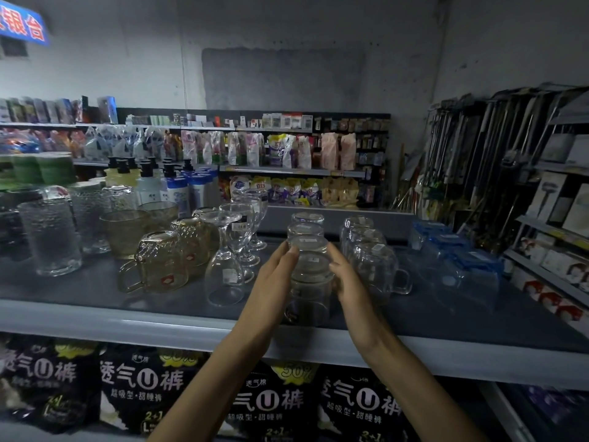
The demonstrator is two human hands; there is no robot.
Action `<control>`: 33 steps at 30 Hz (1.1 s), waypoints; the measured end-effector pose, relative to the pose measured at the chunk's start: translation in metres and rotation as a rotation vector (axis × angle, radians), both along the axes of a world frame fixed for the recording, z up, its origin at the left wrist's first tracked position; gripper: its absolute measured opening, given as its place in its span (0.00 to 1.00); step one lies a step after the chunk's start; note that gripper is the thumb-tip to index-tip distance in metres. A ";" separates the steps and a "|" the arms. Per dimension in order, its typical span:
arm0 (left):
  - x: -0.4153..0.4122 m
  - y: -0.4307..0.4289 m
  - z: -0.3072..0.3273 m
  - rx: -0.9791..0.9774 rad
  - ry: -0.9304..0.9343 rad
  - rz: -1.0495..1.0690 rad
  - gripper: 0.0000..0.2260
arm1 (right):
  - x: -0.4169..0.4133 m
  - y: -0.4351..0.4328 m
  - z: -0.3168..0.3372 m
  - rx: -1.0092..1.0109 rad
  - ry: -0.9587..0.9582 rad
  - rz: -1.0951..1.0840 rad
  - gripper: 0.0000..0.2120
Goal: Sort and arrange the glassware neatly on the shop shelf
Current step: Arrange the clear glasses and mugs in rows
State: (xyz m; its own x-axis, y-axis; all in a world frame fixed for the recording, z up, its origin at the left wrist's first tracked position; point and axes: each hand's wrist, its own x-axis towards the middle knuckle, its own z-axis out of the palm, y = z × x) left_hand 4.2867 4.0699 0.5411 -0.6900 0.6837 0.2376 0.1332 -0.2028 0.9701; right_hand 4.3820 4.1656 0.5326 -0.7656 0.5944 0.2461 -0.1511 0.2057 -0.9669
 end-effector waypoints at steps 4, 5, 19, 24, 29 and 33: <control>-0.006 -0.007 -0.002 -0.106 0.445 0.146 0.19 | 0.012 0.003 0.007 0.140 -0.065 -0.046 0.24; -0.010 -0.010 -0.004 -0.160 0.636 0.176 0.25 | 0.016 0.006 0.010 0.232 -0.092 -0.065 0.23; -0.020 -0.020 0.009 -0.469 1.135 0.201 0.33 | 0.012 0.025 0.017 0.706 -0.329 -0.092 0.26; -0.018 -0.023 0.012 -0.475 1.184 0.210 0.33 | 0.011 0.024 0.023 0.669 -0.313 -0.079 0.34; -0.016 -0.024 0.012 -0.486 1.150 0.188 0.32 | 0.013 0.024 0.023 0.710 -0.328 -0.085 0.33; -0.022 -0.022 0.018 -0.382 0.961 0.107 0.31 | 0.017 0.023 0.042 0.756 -0.327 -0.120 0.24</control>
State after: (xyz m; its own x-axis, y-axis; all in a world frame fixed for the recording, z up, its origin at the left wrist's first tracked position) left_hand 4.2649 4.0475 0.5589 -0.3854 0.7753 0.5003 0.8836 0.1540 0.4422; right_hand 4.3994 4.1883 0.5750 -0.8095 0.4406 0.3881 0.1777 0.8138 -0.5532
